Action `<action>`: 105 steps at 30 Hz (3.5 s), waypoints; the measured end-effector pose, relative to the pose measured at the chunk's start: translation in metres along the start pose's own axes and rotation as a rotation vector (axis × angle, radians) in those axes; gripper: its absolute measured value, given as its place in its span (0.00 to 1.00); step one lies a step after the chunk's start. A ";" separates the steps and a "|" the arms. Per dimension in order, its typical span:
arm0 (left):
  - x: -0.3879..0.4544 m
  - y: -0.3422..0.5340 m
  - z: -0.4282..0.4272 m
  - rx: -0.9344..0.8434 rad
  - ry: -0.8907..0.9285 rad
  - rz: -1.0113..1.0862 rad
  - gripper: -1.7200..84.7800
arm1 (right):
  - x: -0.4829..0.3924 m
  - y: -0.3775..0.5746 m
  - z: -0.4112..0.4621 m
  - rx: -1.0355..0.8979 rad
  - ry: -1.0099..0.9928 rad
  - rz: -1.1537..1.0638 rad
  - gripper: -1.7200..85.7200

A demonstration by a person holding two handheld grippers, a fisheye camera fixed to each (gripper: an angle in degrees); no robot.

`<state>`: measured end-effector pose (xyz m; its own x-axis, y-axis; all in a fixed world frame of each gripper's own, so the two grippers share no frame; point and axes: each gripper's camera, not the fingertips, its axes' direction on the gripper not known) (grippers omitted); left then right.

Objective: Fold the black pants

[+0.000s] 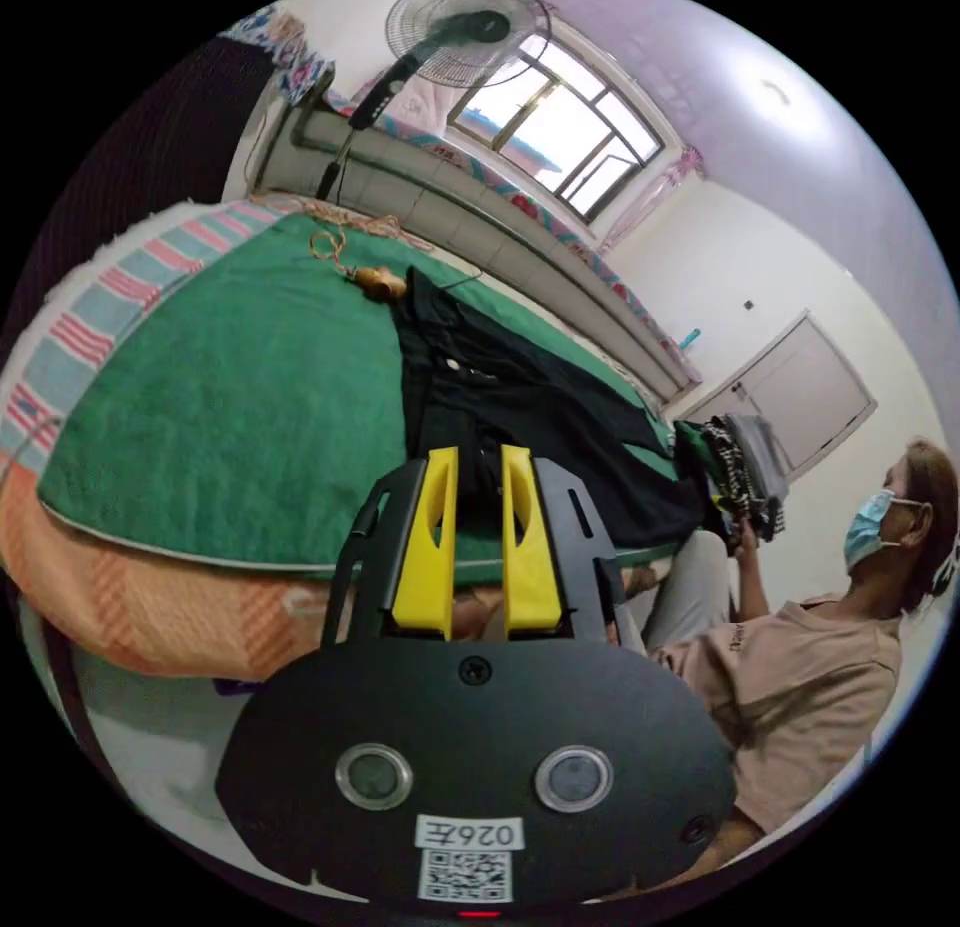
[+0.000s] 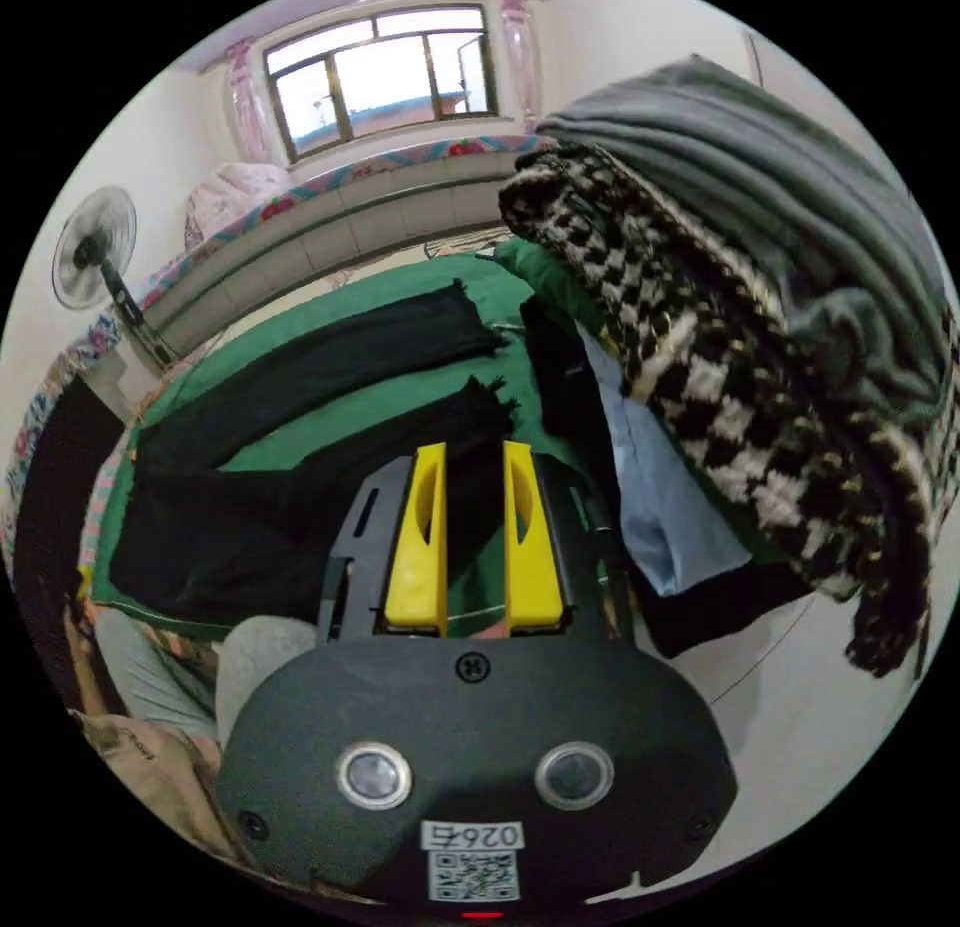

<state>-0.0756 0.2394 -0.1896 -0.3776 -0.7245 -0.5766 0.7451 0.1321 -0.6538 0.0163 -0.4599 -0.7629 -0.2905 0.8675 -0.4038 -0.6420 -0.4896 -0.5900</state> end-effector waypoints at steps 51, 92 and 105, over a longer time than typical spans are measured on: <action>-0.101 -0.255 0.189 0.149 0.092 -0.332 0.18 | 0.085 -0.274 0.063 -0.052 -0.099 0.208 0.15; 0.295 -0.158 0.695 -0.481 -0.167 0.710 0.17 | -0.040 -0.309 0.168 0.026 0.127 -0.160 0.07; 0.341 -0.120 0.743 -0.584 -0.313 0.935 0.03 | -0.087 -0.360 0.254 -0.135 -0.037 -0.146 0.01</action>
<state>0.1152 -0.5256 0.0560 0.4042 -0.3032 -0.8630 0.2623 0.9423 -0.2082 0.0923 -0.3370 -0.3378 -0.2294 0.9314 -0.2826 -0.5790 -0.3640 -0.7296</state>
